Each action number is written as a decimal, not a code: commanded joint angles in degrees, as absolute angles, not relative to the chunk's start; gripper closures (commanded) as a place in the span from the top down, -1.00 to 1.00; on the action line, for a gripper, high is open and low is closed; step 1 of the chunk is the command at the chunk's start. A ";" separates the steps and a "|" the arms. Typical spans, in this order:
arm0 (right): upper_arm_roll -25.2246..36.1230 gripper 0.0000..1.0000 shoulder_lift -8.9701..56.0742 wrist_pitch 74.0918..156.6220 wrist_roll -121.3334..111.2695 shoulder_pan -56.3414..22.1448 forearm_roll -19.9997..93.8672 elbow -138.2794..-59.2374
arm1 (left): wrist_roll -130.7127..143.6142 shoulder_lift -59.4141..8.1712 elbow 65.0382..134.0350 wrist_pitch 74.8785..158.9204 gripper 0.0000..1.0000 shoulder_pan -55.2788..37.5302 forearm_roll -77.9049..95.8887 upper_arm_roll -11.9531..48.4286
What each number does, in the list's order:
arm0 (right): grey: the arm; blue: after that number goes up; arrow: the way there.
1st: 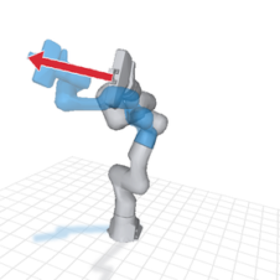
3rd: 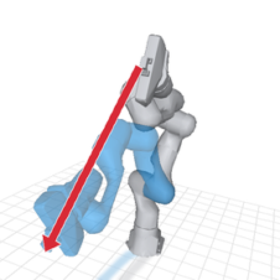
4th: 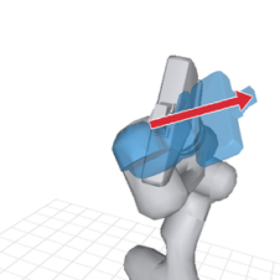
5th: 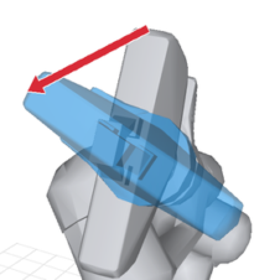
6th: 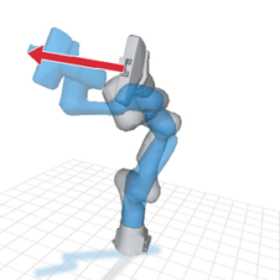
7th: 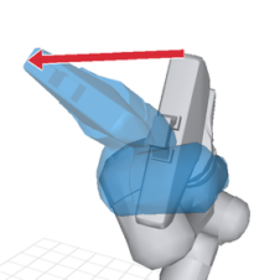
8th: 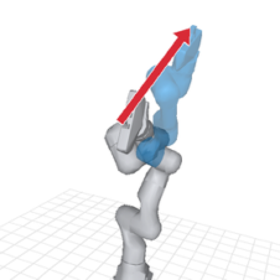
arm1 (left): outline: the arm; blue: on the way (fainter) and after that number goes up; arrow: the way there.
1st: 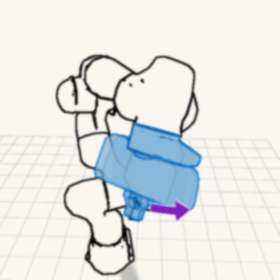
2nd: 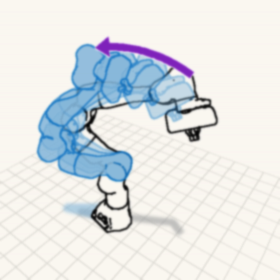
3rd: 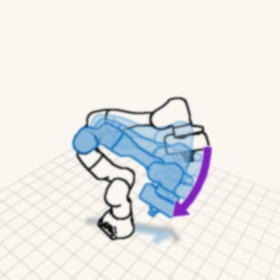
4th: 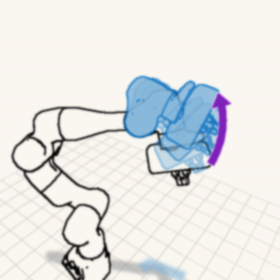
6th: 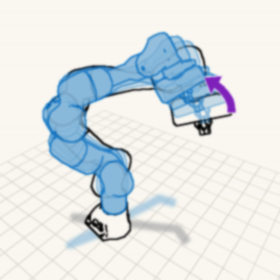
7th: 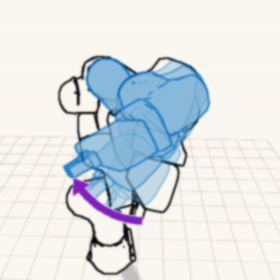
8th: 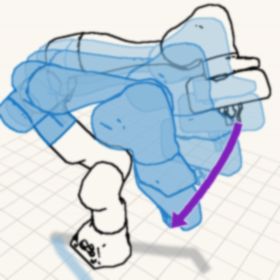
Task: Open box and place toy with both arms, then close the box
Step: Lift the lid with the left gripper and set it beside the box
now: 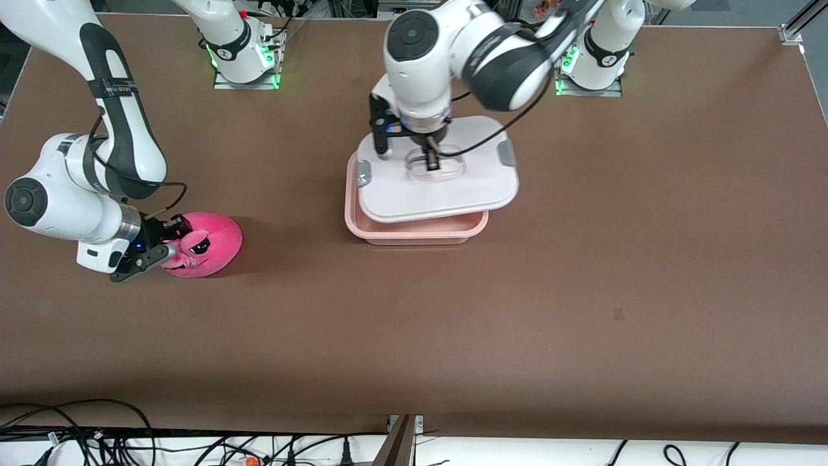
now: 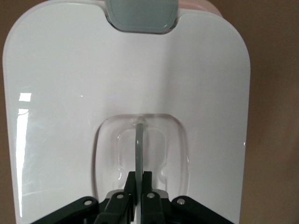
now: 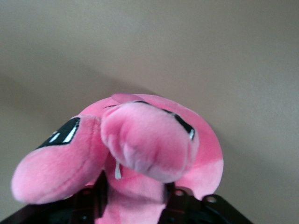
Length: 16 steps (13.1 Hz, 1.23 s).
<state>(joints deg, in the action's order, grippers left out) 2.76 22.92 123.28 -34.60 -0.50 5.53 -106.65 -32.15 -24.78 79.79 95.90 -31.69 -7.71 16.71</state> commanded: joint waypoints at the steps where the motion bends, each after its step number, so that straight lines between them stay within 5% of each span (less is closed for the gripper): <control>1: 2.29 -1.00 22.94 124.19 -34.89 -0.97 6.50 -107.14 | -41.27 -20.49 80.42 89.41 -1.00 -24.72 -5.98 16.96; 6: 0.89 -1.00 21.89 122.09 -35.16 -2.11 6.50 -103.99 | -65.17 -20.04 80.51 84.90 -1.00 -7.68 -5.98 16.96; 16: -12.21 -1.00 19.69 93.97 -29.98 -6.66 5.19 -86.06 | -87.71 -31.54 81.91 93.85 -1.00 8.52 -15.70 16.52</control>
